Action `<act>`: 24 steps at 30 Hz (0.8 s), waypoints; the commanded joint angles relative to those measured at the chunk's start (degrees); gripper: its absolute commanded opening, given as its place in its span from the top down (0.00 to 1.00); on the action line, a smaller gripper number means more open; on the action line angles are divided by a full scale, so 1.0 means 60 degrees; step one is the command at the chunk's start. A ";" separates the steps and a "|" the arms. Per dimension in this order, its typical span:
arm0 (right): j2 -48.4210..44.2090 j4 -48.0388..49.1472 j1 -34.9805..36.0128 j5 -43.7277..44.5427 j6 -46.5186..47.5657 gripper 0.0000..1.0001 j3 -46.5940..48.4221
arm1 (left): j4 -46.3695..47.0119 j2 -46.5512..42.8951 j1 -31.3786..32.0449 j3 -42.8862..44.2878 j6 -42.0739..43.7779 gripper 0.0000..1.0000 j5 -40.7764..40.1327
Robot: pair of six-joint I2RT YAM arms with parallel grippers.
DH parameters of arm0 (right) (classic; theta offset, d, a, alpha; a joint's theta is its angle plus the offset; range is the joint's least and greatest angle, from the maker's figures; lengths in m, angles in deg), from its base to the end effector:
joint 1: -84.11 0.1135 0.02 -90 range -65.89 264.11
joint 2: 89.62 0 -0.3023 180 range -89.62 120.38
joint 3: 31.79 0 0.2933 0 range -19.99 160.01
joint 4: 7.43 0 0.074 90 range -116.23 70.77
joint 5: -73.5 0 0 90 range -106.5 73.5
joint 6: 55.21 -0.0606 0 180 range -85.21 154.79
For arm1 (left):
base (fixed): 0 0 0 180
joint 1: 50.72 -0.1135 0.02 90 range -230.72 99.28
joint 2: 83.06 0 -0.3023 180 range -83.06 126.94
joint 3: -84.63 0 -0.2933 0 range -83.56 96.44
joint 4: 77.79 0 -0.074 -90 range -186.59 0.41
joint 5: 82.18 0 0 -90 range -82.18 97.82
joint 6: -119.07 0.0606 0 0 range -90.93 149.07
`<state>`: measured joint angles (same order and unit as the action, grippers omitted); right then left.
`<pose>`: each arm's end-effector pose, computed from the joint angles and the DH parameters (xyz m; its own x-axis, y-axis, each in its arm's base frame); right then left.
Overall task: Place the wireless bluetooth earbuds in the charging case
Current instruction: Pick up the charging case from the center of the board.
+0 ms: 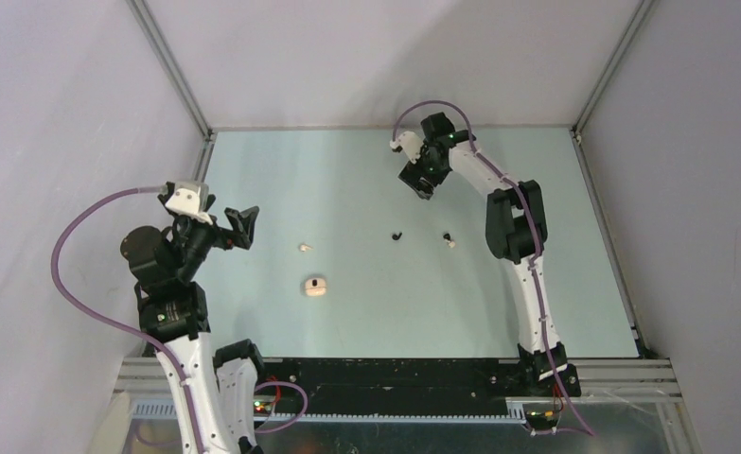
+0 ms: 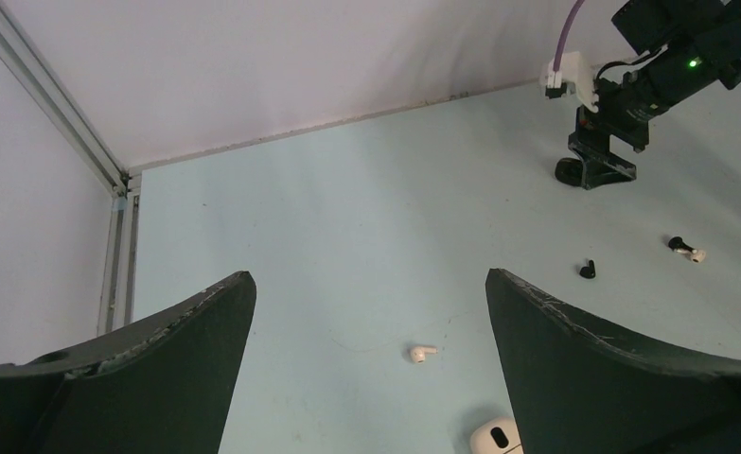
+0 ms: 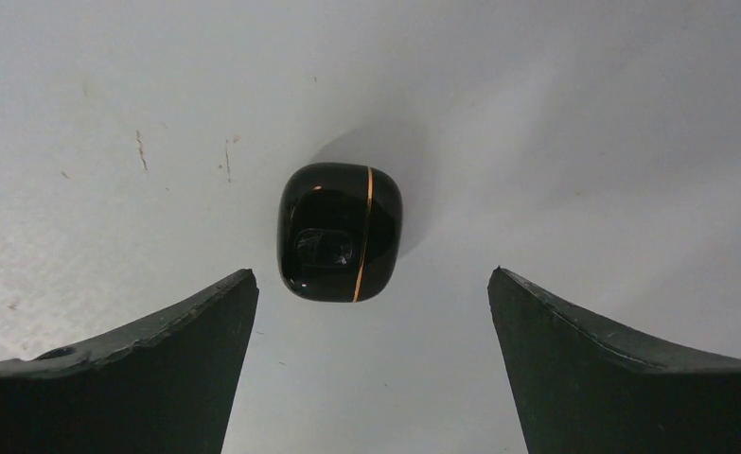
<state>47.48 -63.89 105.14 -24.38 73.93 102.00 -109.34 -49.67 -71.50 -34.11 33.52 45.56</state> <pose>0.5587 0.2237 0.1865 -0.3605 -0.8085 -0.4653 -0.8347 0.5022 -0.2259 0.1520 0.0180 0.4091 -0.0373 0.0515 -0.9980 0.2943 0.9549 0.0383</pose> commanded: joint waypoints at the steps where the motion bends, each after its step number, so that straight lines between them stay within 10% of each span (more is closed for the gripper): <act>1: 0.0195 0.0187 0.0061 0.0338 0.0343 0.05 -0.0001 | 0.0310 0.0056 -0.0075 -0.0039 -0.0122 0.01 0.0080; 24: -0.1474 -0.0033 0.0418 -0.0398 0.0294 0.62 -0.1546 | 0.0541 0.0670 0.0107 0.0275 -0.1040 0.01 -0.0879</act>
<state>48.24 -64.26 106.56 -26.06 77.73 99.38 -107.92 -47.42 -71.48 -34.11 31.83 44.27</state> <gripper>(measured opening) 0.505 0.988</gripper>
